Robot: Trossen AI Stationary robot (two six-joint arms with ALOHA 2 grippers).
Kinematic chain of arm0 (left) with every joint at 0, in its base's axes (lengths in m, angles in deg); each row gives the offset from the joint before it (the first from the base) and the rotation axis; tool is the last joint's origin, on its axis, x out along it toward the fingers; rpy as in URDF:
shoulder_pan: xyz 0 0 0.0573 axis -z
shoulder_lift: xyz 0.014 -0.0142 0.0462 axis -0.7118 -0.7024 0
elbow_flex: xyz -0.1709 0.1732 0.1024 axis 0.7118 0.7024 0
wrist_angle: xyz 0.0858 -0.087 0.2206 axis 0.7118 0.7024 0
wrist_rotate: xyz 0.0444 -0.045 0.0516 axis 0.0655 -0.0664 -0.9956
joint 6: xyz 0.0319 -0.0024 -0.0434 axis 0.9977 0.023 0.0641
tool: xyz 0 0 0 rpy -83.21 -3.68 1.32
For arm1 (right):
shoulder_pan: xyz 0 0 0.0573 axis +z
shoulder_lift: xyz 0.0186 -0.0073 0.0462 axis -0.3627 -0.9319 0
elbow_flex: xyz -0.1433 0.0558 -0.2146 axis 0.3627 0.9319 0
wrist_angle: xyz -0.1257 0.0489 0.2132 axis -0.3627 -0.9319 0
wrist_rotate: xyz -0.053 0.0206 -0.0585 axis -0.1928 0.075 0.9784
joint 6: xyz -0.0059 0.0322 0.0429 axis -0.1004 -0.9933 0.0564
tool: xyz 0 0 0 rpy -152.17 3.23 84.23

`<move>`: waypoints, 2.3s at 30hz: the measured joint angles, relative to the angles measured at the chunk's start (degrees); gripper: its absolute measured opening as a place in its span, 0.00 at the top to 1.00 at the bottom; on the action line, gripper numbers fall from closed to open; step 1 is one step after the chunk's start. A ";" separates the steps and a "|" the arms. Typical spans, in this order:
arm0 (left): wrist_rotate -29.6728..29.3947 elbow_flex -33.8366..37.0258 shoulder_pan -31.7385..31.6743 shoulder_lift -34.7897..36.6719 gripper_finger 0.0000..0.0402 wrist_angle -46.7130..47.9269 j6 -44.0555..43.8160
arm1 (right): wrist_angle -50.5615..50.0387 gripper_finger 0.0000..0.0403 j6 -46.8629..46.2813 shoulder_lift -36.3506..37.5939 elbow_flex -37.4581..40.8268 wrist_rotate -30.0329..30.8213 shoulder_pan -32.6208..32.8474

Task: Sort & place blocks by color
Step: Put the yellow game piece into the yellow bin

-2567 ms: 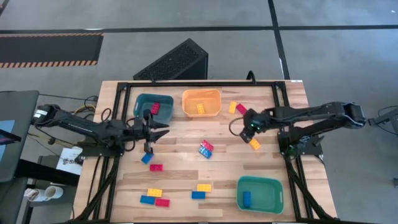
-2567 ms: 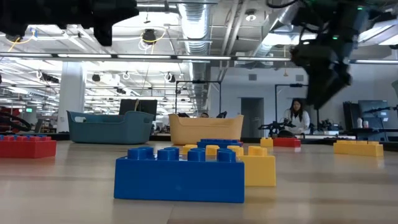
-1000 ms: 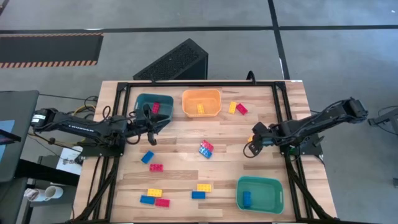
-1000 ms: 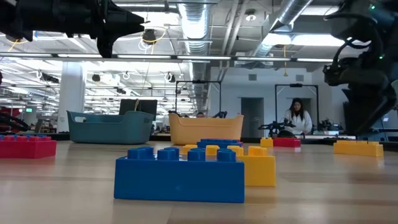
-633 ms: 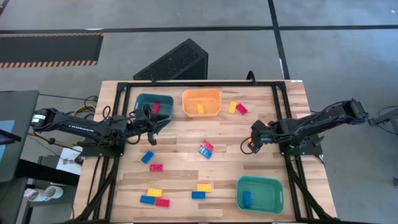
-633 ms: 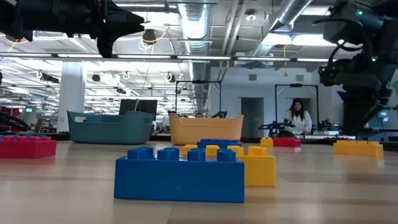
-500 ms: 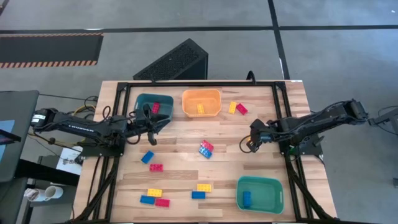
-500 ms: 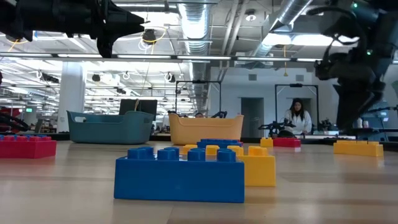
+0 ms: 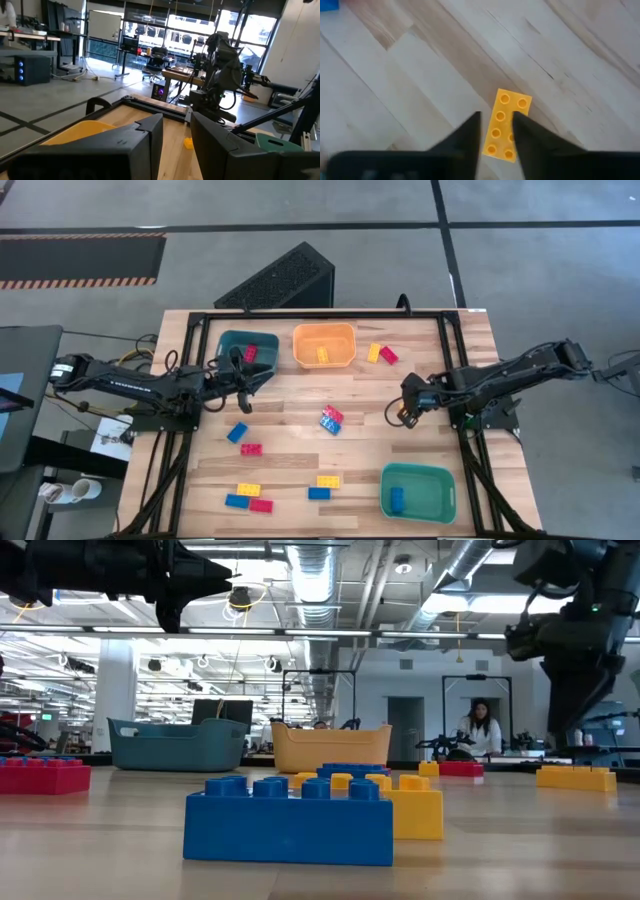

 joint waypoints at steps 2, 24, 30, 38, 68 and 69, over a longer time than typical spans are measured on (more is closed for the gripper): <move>0.00 0.00 0.00 0.00 0.78 0.00 0.00 | 0.14 0.48 -0.25 0.00 0.00 -0.01 0.04; 0.11 0.00 0.00 0.00 0.78 0.13 -0.09 | 2.93 0.28 -0.08 -18.66 0.09 -0.41 -0.49; 1.18 0.00 -0.02 0.00 0.78 0.17 -0.48 | 9.31 0.55 2.84 -18.75 1.36 -1.26 -1.60; 1.49 0.00 -0.01 0.00 0.78 0.15 -0.47 | 15.91 0.67 3.39 -11.60 7.21 -3.94 -4.29; 1.15 -0.26 -1.18 0.00 0.78 1.31 0.22 | 81.88 0.52 28.53 -32.60 -7.99 -7.98 -34.12; 1.18 -0.26 -1.18 0.00 0.78 1.73 0.22 | 81.90 0.51 28.53 -33.67 -9.13 -9.32 -34.50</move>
